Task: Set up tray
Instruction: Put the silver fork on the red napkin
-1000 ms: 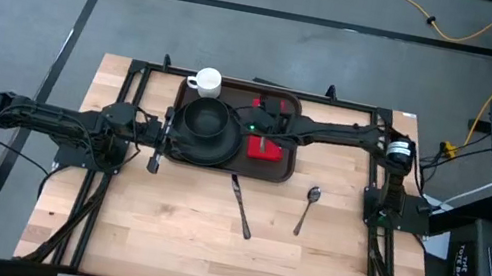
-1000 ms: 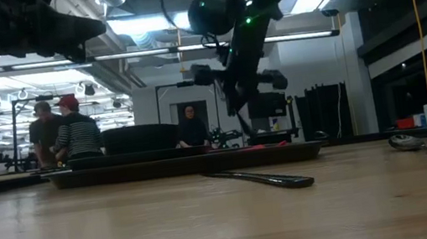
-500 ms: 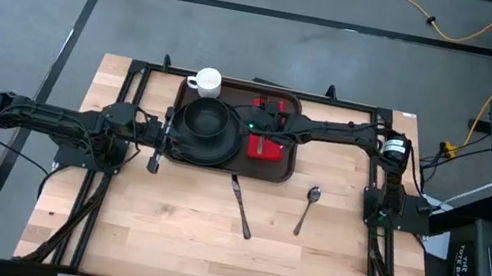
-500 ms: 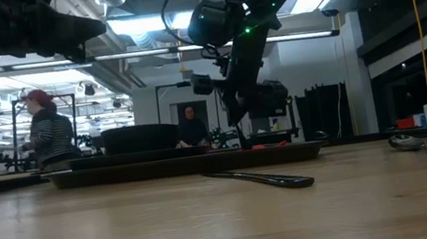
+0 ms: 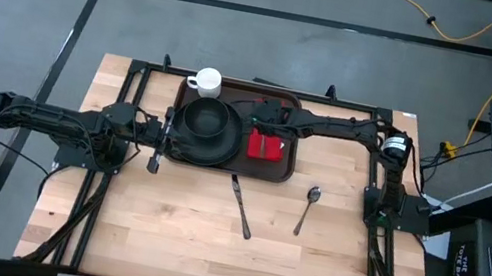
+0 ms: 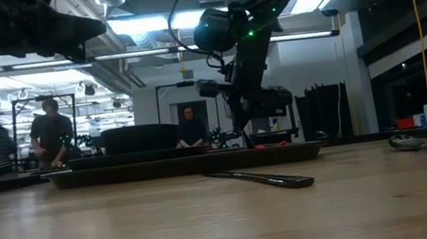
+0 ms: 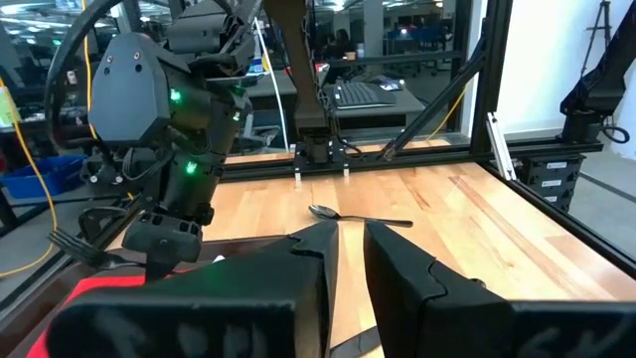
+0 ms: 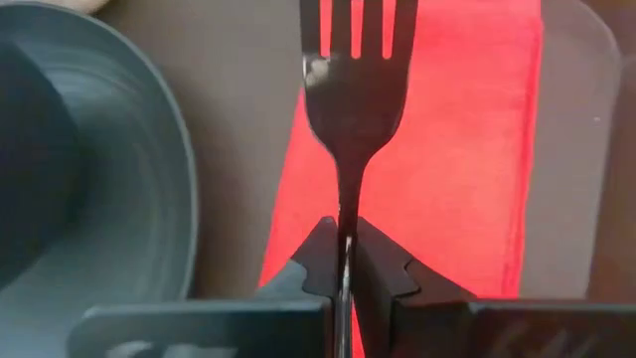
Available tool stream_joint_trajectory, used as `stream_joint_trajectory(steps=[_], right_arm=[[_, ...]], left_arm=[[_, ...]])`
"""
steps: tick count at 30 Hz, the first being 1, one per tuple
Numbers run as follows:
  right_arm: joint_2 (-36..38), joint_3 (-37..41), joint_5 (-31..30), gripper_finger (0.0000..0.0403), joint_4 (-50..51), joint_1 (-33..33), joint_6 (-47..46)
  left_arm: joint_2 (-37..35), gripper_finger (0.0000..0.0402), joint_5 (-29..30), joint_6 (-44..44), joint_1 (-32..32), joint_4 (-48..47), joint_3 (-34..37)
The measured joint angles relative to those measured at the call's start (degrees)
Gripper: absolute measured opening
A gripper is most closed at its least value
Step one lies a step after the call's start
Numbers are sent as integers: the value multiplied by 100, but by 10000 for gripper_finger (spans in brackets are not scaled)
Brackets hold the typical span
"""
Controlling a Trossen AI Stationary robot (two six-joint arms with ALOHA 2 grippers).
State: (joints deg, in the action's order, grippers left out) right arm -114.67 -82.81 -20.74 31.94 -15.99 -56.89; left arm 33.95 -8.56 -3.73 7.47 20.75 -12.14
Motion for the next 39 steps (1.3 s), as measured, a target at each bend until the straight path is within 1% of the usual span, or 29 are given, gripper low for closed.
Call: stream_joint_trajectory(steps=[5, 9, 13, 17, 19, 22, 26, 28, 33, 39], right_arm=[[2, 0, -6, 33, 114, -32, -112], [2, 0, -7, 17, 186, -80, -115], [2, 0, -18, 17, 184, -105, -110], [2, 0, -122, 37, 186, -101, -100], [-12, 0, -127, 40, 177, -99, -28], [-49, -2, -136, 28, 187, -101, 32], [-78, -2, -317, 5, 149, -101, 44], [-79, -2, -319, 6, 102, -115, 56], [-79, -2, -318, 24, 52, -116, 57], [-79, -2, -135, 14, -252, -116, 486]], left_arm=[[0, 44, 0, 0, -1, 0, 0], [0, 44, 0, 0, 0, 0, 0], [0, 47, 0, 0, -1, 0, 0], [0, 45, 1, 0, 1, 0, 0], [0, 43, 0, 0, -1, 0, 0], [0, 44, 2, 0, 1, 0, 0], [0, 47, 2, 0, 1, 0, 0], [0, 47, 2, 0, -1, 0, 0], [0, 43, 2, 0, -1, 0, 0], [0, 47, 2, 0, -1, 0, 0]])
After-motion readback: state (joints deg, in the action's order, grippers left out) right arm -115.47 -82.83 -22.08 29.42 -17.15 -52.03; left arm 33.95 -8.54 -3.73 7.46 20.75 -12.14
